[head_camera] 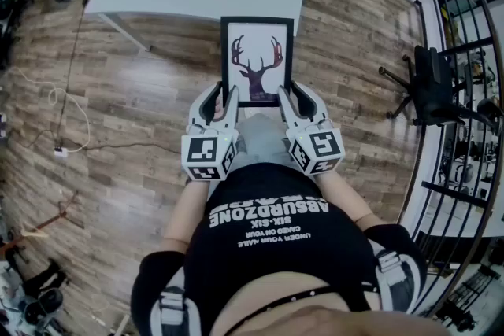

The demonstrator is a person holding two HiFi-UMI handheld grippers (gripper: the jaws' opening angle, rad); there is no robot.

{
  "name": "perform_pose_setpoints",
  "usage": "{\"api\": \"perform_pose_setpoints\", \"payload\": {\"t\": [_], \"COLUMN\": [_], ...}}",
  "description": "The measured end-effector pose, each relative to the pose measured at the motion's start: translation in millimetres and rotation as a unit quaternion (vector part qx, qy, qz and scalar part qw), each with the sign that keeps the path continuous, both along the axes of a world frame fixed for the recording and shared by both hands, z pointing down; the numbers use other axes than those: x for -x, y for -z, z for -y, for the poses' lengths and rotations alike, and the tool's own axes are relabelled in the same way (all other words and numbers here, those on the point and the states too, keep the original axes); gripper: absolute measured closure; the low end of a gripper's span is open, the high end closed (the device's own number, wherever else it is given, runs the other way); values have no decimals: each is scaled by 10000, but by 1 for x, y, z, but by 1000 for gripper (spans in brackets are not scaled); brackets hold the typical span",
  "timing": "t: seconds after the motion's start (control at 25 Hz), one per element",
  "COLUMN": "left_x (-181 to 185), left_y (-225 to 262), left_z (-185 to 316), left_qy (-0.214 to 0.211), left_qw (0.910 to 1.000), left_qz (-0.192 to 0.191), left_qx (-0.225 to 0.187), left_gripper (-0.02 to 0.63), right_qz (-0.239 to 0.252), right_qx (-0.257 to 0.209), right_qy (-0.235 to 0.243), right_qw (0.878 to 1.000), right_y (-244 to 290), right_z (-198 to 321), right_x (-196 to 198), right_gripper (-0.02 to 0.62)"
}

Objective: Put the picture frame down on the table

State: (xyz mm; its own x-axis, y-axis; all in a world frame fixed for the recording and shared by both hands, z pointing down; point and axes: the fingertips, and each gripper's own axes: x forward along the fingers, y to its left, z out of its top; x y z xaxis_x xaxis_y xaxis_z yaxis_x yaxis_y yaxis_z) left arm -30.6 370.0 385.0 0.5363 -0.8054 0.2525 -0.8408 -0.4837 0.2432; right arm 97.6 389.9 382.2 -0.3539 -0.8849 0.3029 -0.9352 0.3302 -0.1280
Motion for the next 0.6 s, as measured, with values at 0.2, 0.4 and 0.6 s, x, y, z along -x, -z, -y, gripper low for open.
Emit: {"api": "perform_pose_setpoints", "payload": {"t": [0.2, 0.4, 0.6], "left_x": [-1, 0, -3], "left_y": [-3, -7, -12], "left_z": [0, 2, 7], "left_qy": [-39, -88, -79], "left_qw": [9999, 9999, 10000], "left_qz": [-35, -45, -20], "left_qx": [95, 117, 51], "left_gripper": [469, 469, 469], "right_qz": [-109, -108, -49], "right_qx": [51, 64, -14], "right_qy": [46, -19, -15], "right_qw": [9999, 9999, 10000], "right_y": [-1, -4, -12], "right_z": [1, 3, 5], "right_x": [-1, 0, -2], "right_gripper": [482, 480, 476]}}
